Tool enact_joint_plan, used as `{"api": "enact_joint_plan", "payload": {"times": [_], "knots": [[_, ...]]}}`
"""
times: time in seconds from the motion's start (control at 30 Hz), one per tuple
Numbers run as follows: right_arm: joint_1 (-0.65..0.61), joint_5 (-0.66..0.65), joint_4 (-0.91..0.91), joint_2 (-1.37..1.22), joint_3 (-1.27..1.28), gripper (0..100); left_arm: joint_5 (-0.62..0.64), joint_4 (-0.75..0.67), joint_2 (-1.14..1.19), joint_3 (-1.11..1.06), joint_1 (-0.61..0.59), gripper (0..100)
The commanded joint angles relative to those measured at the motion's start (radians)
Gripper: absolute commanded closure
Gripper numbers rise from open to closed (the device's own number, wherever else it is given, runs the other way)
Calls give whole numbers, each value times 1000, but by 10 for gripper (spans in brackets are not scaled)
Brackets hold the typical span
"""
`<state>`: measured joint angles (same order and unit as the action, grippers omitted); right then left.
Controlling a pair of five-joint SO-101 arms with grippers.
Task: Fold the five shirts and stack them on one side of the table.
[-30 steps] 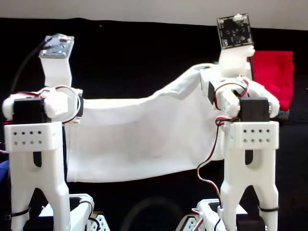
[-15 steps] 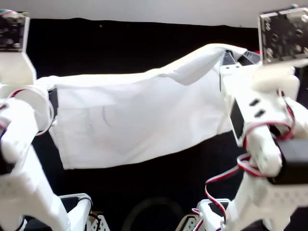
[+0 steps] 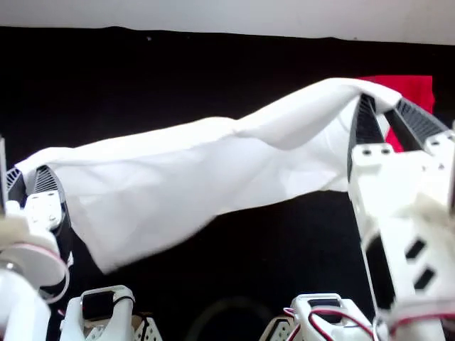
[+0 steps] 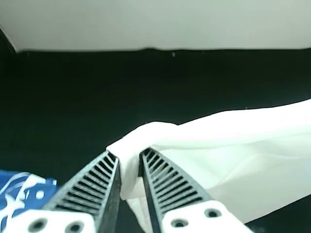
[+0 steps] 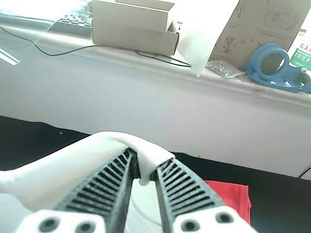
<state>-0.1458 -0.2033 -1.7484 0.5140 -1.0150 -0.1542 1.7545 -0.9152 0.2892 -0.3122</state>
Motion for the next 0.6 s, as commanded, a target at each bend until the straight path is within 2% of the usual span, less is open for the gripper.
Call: {"api": "enact_joint_plan", "payload": {"times": [0.0, 0.57], "knots": [[7, -60, -12, 5, -48, 992, -8, -12, -22, 1, -36, 990], [8, -100, -2, 271, 119, 992, -3, -15, -140, 64, -38, 990]]}}
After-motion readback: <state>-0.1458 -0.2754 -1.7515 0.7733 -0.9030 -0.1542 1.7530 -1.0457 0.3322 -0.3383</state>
